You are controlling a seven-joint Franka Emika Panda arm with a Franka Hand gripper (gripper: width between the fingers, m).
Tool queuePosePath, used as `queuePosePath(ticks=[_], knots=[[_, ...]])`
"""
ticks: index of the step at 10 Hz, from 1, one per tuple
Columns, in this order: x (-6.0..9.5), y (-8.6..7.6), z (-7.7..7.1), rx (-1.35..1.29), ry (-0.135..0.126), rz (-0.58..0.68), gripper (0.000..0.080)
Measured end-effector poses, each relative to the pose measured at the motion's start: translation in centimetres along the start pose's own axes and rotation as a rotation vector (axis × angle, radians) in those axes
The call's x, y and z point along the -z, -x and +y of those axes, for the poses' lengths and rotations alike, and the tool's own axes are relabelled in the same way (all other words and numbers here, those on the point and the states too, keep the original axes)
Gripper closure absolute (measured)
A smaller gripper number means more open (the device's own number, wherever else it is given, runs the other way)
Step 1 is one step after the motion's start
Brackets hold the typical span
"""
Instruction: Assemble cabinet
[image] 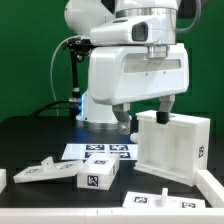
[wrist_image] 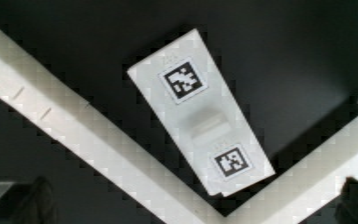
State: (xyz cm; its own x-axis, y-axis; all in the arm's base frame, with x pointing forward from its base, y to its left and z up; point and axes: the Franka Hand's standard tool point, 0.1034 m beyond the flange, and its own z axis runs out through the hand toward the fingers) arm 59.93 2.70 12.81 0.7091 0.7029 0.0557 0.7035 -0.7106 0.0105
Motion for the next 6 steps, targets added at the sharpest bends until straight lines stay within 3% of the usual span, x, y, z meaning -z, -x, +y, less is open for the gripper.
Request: queuePosePath(ticks=[3,4,6], knots=[[-0.1,-0.1,-0.1,-0.036,0.000,0.004,0.0003],[-0.3,-0.4,-0.3,-0.169,0.012,0.025,0.0003],[-0.9,-1.1,-1.1,-0.385,0.008,0.039,0.0003]])
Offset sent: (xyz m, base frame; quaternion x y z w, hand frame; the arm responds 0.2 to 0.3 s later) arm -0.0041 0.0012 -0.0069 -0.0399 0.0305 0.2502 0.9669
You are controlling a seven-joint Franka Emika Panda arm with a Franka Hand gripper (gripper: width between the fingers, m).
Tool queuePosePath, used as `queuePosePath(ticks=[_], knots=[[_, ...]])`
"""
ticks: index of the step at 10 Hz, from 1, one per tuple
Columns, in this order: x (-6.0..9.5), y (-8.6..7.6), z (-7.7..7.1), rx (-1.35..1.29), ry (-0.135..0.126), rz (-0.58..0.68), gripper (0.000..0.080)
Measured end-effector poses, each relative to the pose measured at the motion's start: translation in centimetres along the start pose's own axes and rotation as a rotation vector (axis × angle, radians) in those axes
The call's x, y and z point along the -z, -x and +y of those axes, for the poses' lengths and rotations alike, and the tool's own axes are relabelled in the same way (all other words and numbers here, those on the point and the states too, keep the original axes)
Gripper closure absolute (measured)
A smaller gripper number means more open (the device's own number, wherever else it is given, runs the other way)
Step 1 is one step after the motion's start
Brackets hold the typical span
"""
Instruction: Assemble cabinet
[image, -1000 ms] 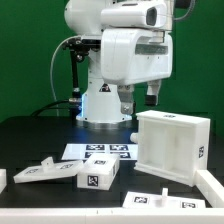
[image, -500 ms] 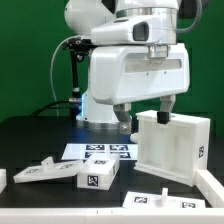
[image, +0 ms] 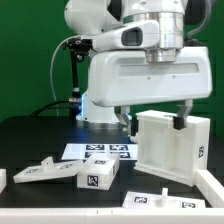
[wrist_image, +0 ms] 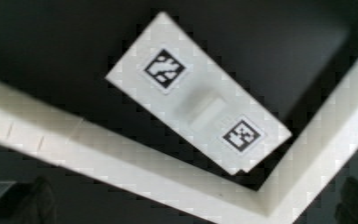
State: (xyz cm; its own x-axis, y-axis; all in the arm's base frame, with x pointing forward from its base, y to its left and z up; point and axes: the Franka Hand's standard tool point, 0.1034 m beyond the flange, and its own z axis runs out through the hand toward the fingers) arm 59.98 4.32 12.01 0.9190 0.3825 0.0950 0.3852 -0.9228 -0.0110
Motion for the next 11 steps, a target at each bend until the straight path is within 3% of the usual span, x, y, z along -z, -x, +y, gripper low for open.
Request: queuePosePath(ticks=[5,7,8,11], knots=[[-0.2,0.1,0.1,0.053,-0.001,-0.002,0.0003],[-2.7,0.2,-0.2,-0.063,-0.004,0.003,0.0003],[-4.1,0.6,0.8,-0.034,-0.008,0.012,0.0003],[-4.2,0.7,0.8,-0.040,-0.010,0.007,0.0003]])
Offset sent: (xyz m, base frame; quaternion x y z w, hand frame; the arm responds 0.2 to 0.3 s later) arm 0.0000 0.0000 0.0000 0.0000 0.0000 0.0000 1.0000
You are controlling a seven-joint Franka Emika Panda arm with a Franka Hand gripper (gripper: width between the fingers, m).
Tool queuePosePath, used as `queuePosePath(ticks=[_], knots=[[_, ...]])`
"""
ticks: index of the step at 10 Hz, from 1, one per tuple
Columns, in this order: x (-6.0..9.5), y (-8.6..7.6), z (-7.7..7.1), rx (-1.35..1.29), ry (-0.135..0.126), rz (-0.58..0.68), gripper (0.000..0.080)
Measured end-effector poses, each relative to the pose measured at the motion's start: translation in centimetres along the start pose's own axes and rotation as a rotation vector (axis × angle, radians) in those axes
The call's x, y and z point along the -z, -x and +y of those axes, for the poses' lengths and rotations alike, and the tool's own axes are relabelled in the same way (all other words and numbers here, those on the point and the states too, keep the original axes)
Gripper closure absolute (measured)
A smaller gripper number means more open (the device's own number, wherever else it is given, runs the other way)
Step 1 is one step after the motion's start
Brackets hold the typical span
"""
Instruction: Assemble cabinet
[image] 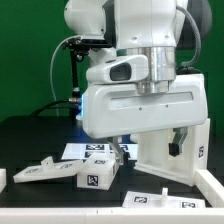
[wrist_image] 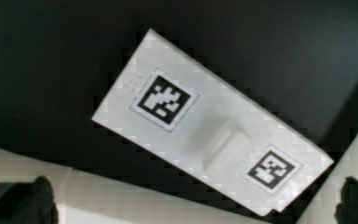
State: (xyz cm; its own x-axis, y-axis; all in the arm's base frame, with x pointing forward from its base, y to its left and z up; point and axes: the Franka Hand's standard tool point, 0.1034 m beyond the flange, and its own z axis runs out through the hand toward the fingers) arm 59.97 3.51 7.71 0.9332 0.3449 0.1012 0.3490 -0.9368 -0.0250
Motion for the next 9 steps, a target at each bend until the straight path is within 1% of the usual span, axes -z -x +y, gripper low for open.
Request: queuePosePath(ticks=[1,3,4,6,7,8,9], knots=[[-0.3,0.0,-0.1,-0.030,-0.004,-0.003,0.0003],[-2.8,-0.7,-0.6,-0.132,-0.022,-0.016,0.0003],[-4.0,-0.9,-1.2,-0.159,-0.033,-0.016,0.0003],[-5.5,-1.4,-1.8,-0.151,-0.024,0.020,0.0003],[-6.1,-1.2,-1.5,-0.133,-0.020,0.026,0.0003],[-6.4,-0.8,-0.8,-0.119,-0.018,0.029,0.0125],[-6.3,-0.9,-0.9,-0.120,-0.018,0.029,0.0125]])
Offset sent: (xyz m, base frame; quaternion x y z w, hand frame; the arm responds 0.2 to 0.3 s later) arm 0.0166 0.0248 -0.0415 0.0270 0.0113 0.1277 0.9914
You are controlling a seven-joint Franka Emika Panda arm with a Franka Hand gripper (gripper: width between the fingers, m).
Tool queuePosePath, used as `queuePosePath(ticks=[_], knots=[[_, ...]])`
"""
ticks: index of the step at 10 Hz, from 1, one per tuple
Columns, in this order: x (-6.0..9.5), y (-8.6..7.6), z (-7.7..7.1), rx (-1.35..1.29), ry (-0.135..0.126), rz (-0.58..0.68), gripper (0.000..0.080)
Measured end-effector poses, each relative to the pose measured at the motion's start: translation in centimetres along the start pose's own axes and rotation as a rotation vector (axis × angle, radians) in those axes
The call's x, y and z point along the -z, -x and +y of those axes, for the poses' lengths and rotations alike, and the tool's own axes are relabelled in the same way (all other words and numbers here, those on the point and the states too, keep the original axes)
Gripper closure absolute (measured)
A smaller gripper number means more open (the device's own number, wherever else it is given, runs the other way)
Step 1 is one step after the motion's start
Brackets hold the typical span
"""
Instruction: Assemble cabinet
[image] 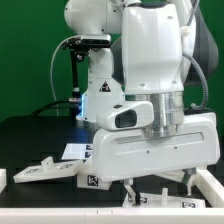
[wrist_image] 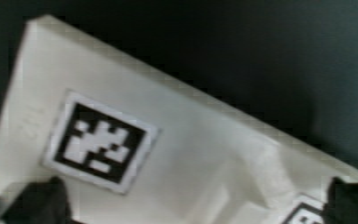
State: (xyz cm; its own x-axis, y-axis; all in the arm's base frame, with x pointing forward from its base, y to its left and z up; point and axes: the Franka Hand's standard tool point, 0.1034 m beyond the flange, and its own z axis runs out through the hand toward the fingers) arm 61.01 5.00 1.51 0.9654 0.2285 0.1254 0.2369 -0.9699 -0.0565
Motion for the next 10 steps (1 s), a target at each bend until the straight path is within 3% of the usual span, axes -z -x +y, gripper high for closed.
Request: queuePosePath(ticks=[3,4,5,7,10], knots=[[0.0,0.0,-0.1,0.002,0.000,0.000,0.0572],[0.0,0.0,-0.1,0.002,0.000,0.000,0.0572],[0.0,0.0,-0.1,0.002,0.000,0.000,0.0704],[0.4,-0.1,0.2,0.023,0.001,-0.001,0.0737],[5.7,0.7,2.6,0.091,0.013,-0.007,0.0737]])
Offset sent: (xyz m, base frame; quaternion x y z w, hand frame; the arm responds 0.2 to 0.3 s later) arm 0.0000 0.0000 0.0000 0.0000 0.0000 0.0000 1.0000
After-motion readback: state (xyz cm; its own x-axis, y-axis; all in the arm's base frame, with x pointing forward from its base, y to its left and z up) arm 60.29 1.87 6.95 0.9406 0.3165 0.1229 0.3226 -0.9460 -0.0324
